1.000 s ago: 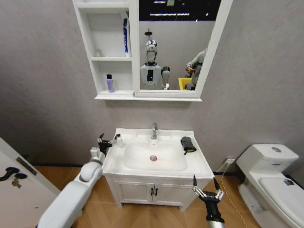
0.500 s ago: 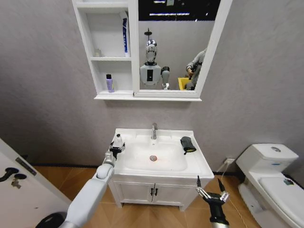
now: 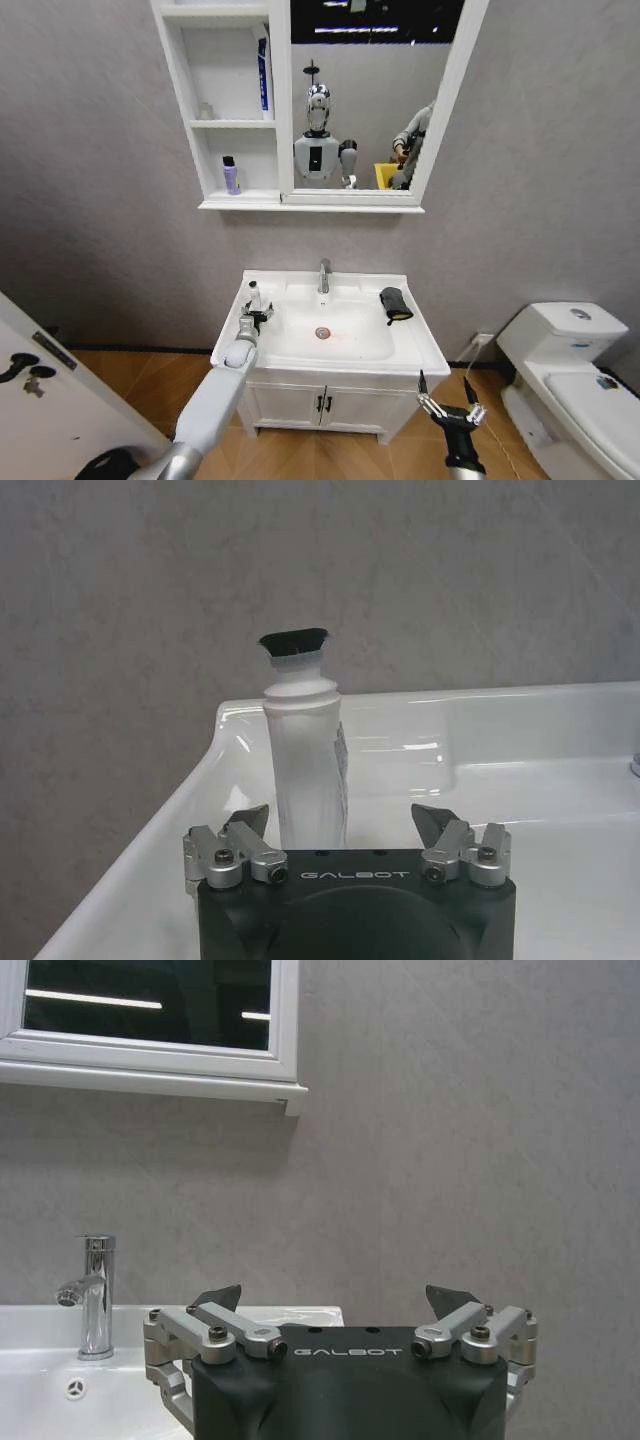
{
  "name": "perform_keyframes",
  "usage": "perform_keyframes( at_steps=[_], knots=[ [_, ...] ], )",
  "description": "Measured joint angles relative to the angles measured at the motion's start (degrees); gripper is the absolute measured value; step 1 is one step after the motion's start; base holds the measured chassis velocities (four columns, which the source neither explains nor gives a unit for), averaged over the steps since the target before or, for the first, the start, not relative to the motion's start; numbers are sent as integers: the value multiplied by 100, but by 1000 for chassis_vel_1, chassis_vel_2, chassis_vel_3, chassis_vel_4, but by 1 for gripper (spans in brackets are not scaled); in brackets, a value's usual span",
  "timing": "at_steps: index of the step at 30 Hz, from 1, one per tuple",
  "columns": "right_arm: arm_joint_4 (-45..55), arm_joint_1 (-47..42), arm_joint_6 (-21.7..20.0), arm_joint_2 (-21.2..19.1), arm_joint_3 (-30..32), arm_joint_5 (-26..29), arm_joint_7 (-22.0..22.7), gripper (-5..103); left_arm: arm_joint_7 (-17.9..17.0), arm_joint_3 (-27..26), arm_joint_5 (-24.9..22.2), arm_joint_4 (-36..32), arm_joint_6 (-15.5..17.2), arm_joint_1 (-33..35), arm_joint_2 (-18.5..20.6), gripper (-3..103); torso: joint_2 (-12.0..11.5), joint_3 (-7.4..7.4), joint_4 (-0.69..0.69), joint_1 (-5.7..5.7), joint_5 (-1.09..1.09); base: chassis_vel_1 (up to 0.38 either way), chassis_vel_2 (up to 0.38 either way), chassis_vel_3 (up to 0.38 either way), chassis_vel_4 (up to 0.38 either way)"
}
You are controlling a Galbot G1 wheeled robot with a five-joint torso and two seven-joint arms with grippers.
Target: Move facial cleanser and shampoo from washbasin to cabinet, then wipe washbasin with towel.
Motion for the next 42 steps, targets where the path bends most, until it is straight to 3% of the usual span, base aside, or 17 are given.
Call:
perform_keyframes(
  at_steps=[9, 11, 12, 17, 20, 23, 24, 29, 30, 32, 33, 35, 36, 38, 39, 40, 42],
  knots=[
    [-18, 15, 4, 3, -7, 10, -1, 100, -40, -36, 18, 63, -6, -39, 42, 48, 0, 0, 1, 0, 0, 0, 0, 0, 0],
    [-13, 16, 5, 3, -7, 11, -1, 100, -10, -38, 18, 63, -12, -38, 47, 48, 0, 0, 1, -1, 0, 0, 0, 0, 0],
    [4, 12, 7, 4, -7, 11, -1, 100, 8, -38, 14, 51, -12, -30, 54, 37, 0, 0, 0, 0, 0, 0, 0, 0, 0],
    [49, -16, 9, -1, 7, 23, -2, 100, 18, -2, -10, -123, 26, 19, 161, 30, 0, 0, -1, 0, -2, 0, 0, 0, 0],
    [74, -36, 20, -5, 19, 35, -3, 100, -268, 122, -472, -746, 402, 186, 513, 30, 0, 0, -2, 0, -2, 0, 0, 0, 0],
    [106, -52, 59, 3, 4, 36, -26, 100, -706, 225, -1129, -2320, 1070, 571, 1426, 30, 0, -1, 4, 0, -1, 0, 0, 0, 0],
    [106, -52, 59, 3, 4, 36, -26, 100, -706, 225, -1129, -2320, 1070, 571, 1426, 30, 0, -1, 4, 0, -1, 0, 0, 0, 0],
    [119, -41, 55, 18, -92, -62, -44, 100, -839, -48, -2526, -4407, 1928, 869, 3137, 30, 2, -1, 1, -3, -2, 0, 0, 0, 0],
    [119, -41, 55, 18, -92, -62, -44, 100, -839, -48, -2526, -4407, 1928, 869, 3137, 30, 2, -1, 1, -3, -2, 0, 0, 0, 0],
    [119, -36, 50, 14, -112, -92, -47, 100, -861, -277, -3242, -5161, 2447, 816, 3882, 30, 2, -1, 2, -2, -2, 0, 0, 0, 0],
    [119, -36, 50, 14, -112, -92, -47, 100, -861, -277, -3242, -5161, 2447, 816, 3882, 30, 2, -1, 2, -2, -2, 0, 0, 0, 0],
    [118, -33, 48, 12, -122, -104, -49, 100, -888, -424, -4190, -5755, 3076, 493, 4523, 30, 2, -2, 2, -3, -1, 0, 0, 0, 0],
    [118, -33, 48, 12, -122, -104, -49, 100, -888, -424, -4190, -5755, 3076, 493, 4523, 30, 2, -2, 2, -3, -1, 0, 0, 0, 0],
    [118, -40, 53, 17, -137, -107, -50, 100, -1083, -290, -5312, -6068, 3534, -239, 4927, 30, 2, -1, 1, -3, 0, 0, 0, 0, 0],
    [118, -40, 53, 17, -137, -107, -50, 100, -1083, -290, -5312, -6068, 3534, -239, 4927, 30, 2, -1, 1, -3, 0, 0, 0, 0, 0],
    [118, -49, 63, 17, -143, -108, -49, 100, -1201, -107, -5845, -6082, 3715, -798, 5005, 30, 2, -1, 0, -2, -2, 0, 0, 0, 0],
    [118, -63, 81, 14, -150, -109, -49, 100, -1292, 255, -6337, -5905, 3925, -1727, 4986, 30, 2, -1, 0, -2, 0, 0, 0, 0, 0]
  ],
)
